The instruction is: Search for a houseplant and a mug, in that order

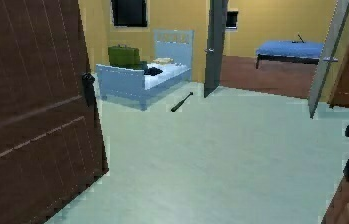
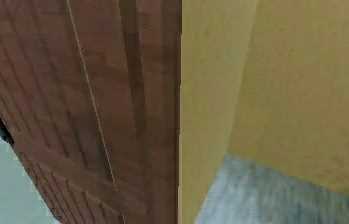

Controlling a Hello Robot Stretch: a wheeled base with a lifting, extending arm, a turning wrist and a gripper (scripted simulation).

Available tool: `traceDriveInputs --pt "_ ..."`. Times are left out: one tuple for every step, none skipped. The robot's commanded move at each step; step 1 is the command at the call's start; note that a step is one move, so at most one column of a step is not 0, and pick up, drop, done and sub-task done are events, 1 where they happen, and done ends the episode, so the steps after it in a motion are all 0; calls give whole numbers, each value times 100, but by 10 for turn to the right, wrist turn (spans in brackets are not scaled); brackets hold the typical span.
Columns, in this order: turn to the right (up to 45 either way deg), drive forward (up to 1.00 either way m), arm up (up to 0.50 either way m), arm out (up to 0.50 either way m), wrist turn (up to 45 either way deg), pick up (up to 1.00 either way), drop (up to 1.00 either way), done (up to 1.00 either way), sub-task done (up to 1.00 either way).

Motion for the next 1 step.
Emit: traceDriveInputs --pt "0 100 0 0 0 0 0 0 0"
